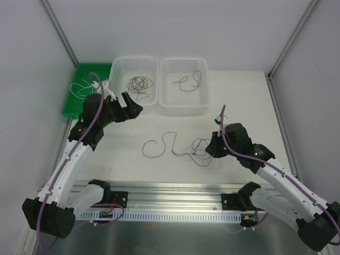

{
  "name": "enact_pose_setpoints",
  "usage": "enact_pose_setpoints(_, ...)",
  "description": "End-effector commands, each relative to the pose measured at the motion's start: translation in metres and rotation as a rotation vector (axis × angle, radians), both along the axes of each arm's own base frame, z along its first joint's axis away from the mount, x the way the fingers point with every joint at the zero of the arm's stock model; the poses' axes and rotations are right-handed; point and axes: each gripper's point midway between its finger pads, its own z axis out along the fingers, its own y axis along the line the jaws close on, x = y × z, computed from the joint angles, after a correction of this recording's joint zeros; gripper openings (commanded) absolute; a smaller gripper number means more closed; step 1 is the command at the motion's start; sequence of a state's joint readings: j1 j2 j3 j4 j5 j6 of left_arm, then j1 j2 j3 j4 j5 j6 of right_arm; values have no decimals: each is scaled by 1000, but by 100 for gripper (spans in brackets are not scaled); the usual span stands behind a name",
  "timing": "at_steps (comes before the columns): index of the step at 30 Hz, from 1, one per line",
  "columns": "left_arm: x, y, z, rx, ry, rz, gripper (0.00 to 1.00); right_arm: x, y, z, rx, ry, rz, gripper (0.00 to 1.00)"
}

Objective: Untangle the cables
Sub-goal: Untie the cable.

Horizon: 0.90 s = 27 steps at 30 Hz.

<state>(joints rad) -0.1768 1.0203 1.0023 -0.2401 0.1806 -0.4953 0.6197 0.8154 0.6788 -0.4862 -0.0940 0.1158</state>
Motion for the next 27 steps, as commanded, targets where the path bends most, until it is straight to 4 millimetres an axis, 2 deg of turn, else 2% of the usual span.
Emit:
enact_pose_setpoints(1, -42, -51, -14, -13, -23, -270, 99, 7, 25, 34, 82, -71, 64, 3)
enact_pose_setpoints(2, -62, -74, -27, 4, -13, -371, 99, 9, 29, 33, 76, -67, 71, 4)
enact_pose_setpoints(3, -72, -83, -30, 15, -21, -410, 99, 8, 32, 34, 77, -69, 83, 4)
enact_pose_setpoints(4, -80, -90, -42, 30, -6, -440, 99, 7, 37, 36, 80, -71, 95, 4)
enact_pose_setpoints(5, -98, -111, -42, 34, -23, -525, 99, 8, 41, 35, 81, -68, 99, 3)
enact_pose_setpoints(8, -112, -132, -60, 90, -36, -578, 98, 8, 53, 38, 95, -68, 120, 4)
enact_pose_setpoints(9, -123, -149, -67, 110, -37, -626, 97, 6, 58, 36, 91, -56, 134, 4)
enact_pose_setpoints(11, -122, -157, -75, 145, -40, -607, 96, 6, 65, 38, 101, -51, 146, 4)
enact_pose_setpoints(12, -128, -169, -82, 157, -30, -636, 94, 4, 70, 36, 98, -40, 158, 4)
enact_pose_setpoints(15, -124, -183, -91, 195, -27, -610, 91, 2, 78, 37, 96, -30, 174, 4)
enact_pose_setpoints(16, -128, -192, -89, 195, -32, -621, 88, 2, 79, 37, 94, -29, 175, 4)
enact_pose_setpoints(18, -124, -199, -100, 237, -20, -597, 86, 2, 83, 39, 101, -32, 178, 4)
enact_pose_setpoints(20, -125, -208, -101, 252, -17, -594, 81, 1, 86, 38, 101, -28, 185, 4)
enact_pose_setpoints(21, -123, -210, -110, 272, 0, -583, 79, 0, 87, 38, 102, -26, 187, 4)
enact_pose_setpoints(22, -122, -214, -109, 264, 8, -572, 76, 1, 88, 37, 99, -27, 187, 4)
enact_pose_setpoints(23, -123, -217, -117, 279, 24, -575, 65, 0, 89, 36, 99, -24, 189, 4)
enact_pose_setpoints(24, -122, -223, -115, 265, 15, -574, 59, 0, 90, 36, 99, -22, 190, 4)
enact_pose_setpoints(25, -122, -225, -117, 260, 24, -572, 48, 1, 90, 35, 96, -23, 187, 4)
enact_pose_setpoints(26, -123, -228, -117, 253, 25, -572, 20, 0, 90, 33, 89, -19, 190, 5)
enact_pose_setpoints(27, -122, -229, -123, 261, 39, -569, 4, 3, 87, 31, 74, -25, 174, 6)
